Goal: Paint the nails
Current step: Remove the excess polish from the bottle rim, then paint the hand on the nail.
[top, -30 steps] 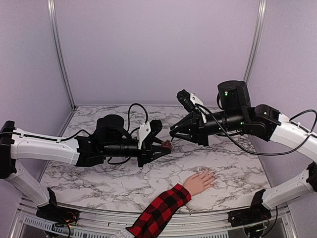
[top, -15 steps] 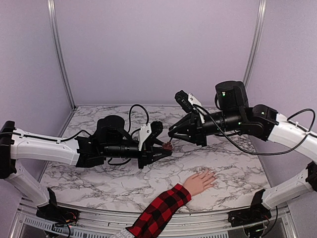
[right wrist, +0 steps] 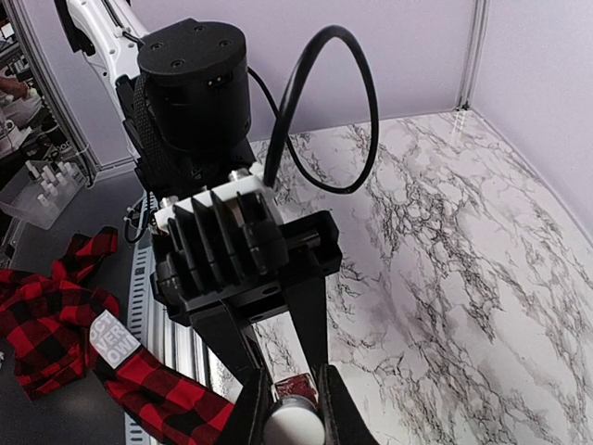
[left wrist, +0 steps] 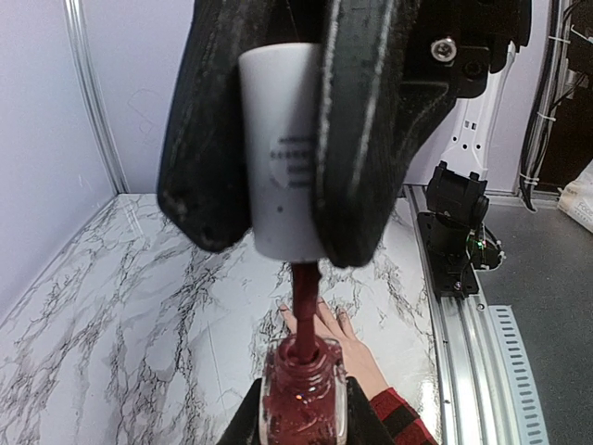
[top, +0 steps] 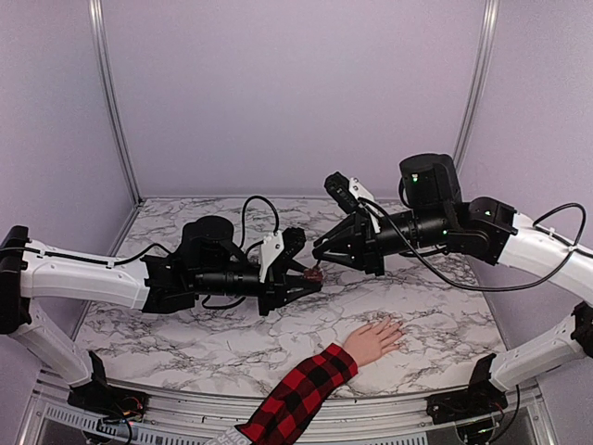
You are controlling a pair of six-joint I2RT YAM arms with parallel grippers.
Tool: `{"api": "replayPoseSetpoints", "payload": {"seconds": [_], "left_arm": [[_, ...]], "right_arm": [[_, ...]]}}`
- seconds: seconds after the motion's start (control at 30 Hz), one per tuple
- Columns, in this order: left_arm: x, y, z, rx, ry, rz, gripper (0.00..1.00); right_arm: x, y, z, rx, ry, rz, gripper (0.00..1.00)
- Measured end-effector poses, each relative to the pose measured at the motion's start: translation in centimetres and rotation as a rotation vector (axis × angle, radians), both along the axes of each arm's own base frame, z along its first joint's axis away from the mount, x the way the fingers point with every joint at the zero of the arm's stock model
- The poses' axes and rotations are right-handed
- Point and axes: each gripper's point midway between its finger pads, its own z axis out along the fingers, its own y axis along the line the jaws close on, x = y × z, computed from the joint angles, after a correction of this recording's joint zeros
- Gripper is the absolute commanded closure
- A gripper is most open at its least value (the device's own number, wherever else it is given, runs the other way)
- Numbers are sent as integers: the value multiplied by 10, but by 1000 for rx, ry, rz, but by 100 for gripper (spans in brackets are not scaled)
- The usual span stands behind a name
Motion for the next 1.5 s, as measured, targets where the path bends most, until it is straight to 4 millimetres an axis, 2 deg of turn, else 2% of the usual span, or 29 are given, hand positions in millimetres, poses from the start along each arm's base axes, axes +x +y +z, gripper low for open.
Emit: {"api": "replayPoseSetpoints", "payload": {"seconds": [0.87, 1.07, 1.23, 1.37, 1.5], "left_arm": [[-2, -1, 0, 0, 0, -3, 100], [-2, -1, 0, 0, 0, -3, 100], [-2, -1, 0, 0, 0, -3, 100], [-1, -1, 0, 0, 0, -1, 100], [0, 0, 0, 0, -1, 5, 100]], "right_arm": [[9, -3, -6, -23, -17, -50, 100], [9, -7, -1, -18, -28, -66, 100], [11, -17, 13, 14, -51, -90, 100], [21, -33, 23, 49, -51, -148, 100], [39, -58, 15, 59, -22, -245, 100]]}}
